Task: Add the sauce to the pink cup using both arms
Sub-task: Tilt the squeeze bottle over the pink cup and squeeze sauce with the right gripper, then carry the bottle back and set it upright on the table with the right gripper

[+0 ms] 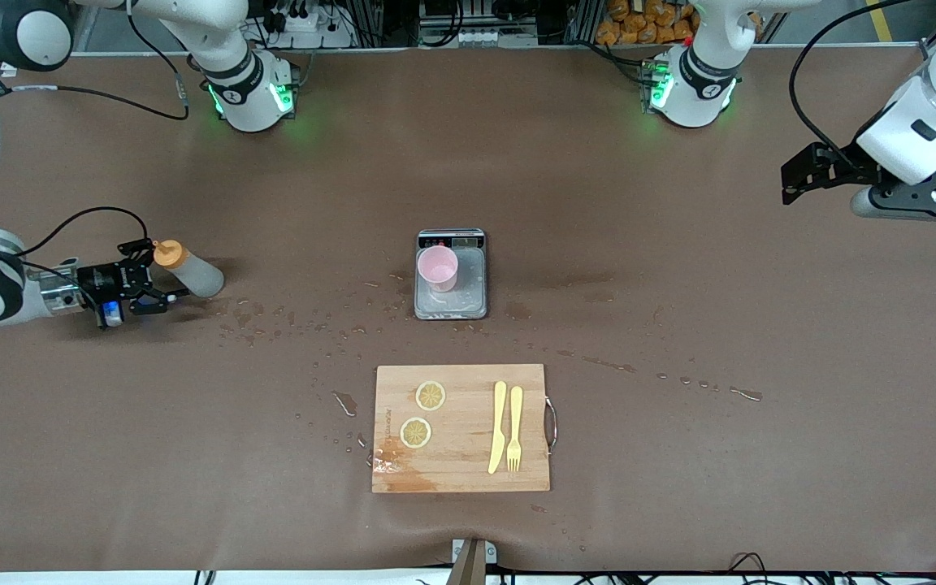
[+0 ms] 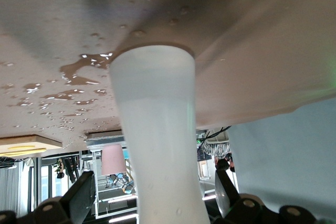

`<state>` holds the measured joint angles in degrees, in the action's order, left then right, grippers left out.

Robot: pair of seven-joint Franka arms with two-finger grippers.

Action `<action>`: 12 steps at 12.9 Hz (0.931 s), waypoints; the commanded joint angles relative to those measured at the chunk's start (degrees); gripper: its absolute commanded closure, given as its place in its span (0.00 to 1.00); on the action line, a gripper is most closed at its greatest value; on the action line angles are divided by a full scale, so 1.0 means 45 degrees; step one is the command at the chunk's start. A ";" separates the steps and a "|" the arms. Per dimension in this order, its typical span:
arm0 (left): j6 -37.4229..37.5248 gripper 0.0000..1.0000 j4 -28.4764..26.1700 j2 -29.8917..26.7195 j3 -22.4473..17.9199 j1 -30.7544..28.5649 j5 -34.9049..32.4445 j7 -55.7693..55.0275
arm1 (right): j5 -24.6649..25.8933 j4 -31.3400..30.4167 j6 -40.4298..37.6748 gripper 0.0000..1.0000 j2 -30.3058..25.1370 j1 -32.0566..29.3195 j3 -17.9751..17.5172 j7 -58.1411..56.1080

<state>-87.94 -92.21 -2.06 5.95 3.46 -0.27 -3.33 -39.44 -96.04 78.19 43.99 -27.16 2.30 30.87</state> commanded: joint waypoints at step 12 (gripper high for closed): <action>0.0168 0.00 0.0295 0.0165 0.0044 0.0032 -0.0019 0.0056 | 0.5069 0.5971 -0.2922 0.00 -0.1664 0.1988 -0.0355 -0.0723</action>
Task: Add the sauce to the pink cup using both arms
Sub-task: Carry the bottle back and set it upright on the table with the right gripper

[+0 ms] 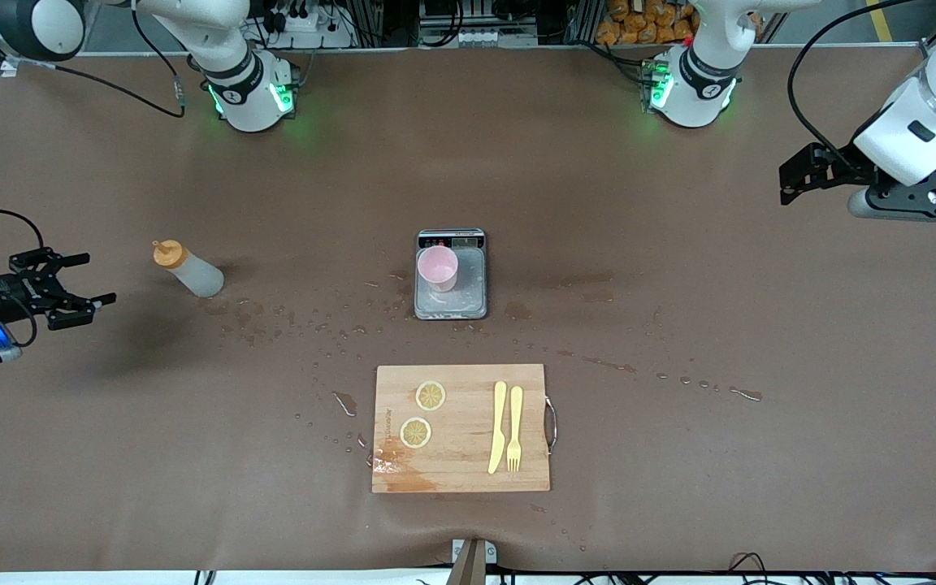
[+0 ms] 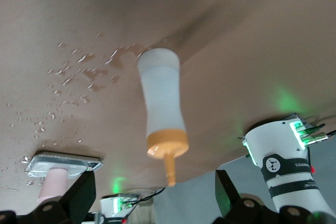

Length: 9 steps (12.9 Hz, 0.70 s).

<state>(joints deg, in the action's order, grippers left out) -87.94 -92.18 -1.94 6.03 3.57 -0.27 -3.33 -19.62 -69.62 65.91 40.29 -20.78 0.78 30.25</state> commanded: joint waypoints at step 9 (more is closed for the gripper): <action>0.0168 0.00 0.0309 0.0157 0.0027 -0.0091 -0.0019 0.0075 | 0.2499 -0.0271 0.2382 0.00 -0.4458 0.3794 0.0021 -0.2533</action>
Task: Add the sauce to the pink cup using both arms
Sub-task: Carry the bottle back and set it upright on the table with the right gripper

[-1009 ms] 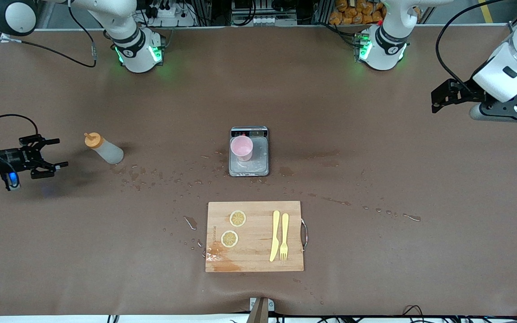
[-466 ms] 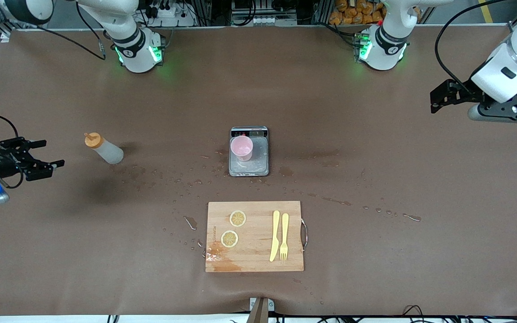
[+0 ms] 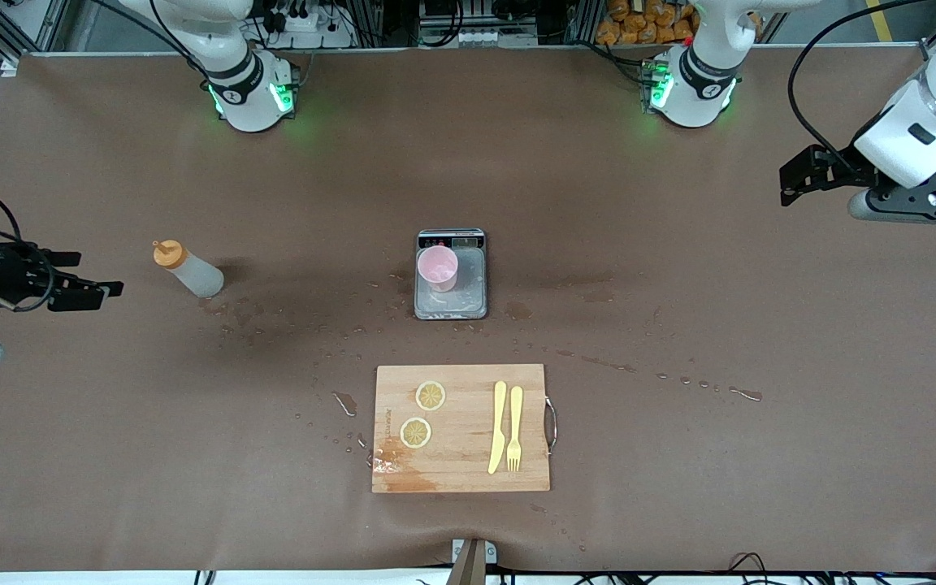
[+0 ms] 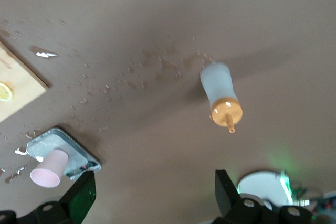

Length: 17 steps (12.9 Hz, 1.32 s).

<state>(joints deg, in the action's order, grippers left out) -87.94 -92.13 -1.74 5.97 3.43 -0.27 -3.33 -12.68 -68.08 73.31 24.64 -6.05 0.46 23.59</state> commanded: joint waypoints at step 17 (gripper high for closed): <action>0.0168 0.00 0.0299 0.0112 0.0022 -0.0060 0.0059 0.0095 | 0.3325 -0.5125 0.6931 0.00 -0.4772 0.0993 0.0133 -0.4812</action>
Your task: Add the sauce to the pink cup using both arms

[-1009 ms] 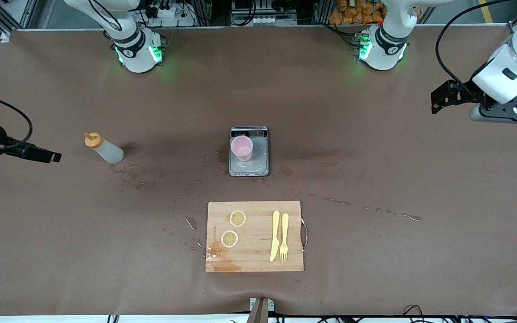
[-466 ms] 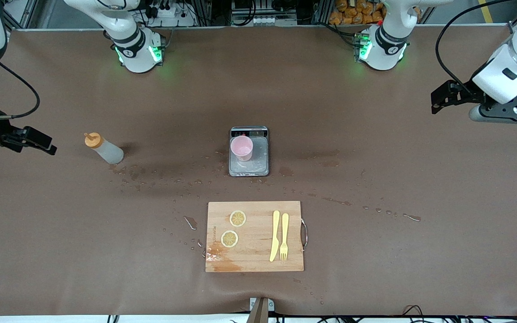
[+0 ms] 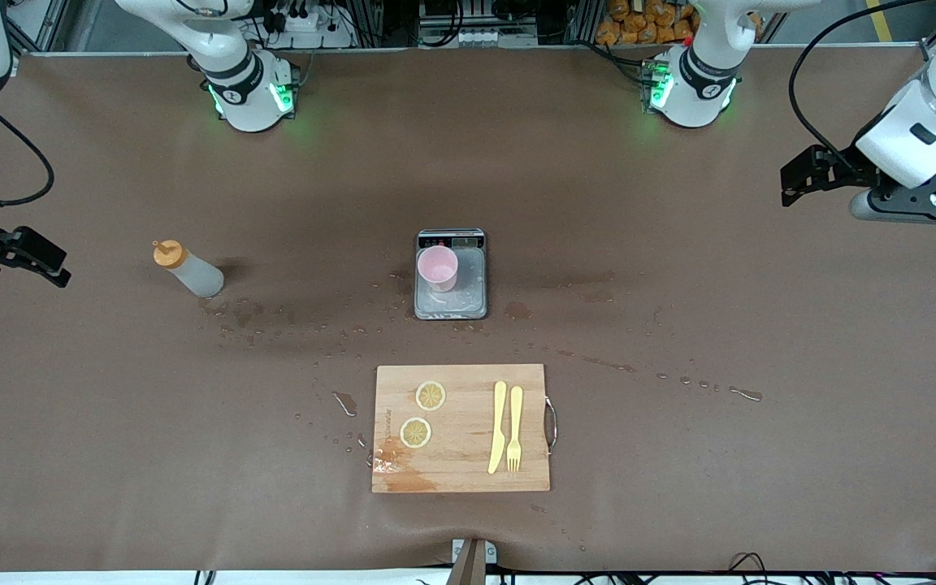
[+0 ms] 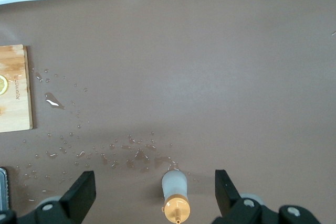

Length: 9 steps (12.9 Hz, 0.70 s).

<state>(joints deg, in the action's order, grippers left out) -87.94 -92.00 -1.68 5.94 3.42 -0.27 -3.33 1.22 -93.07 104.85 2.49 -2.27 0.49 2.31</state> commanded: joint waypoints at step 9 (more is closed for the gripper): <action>0.0168 0.00 0.0268 0.0100 0.0047 -0.0037 0.0059 0.0075 | 0.0314 0.0604 -0.0117 0.00 0.0170 0.0172 0.0125 -0.0083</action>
<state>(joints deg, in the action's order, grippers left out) -87.94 -92.00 -1.68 5.94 3.43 -0.27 -3.33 1.31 -92.08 104.85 2.64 -2.25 0.51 2.30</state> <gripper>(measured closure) 0.000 0.000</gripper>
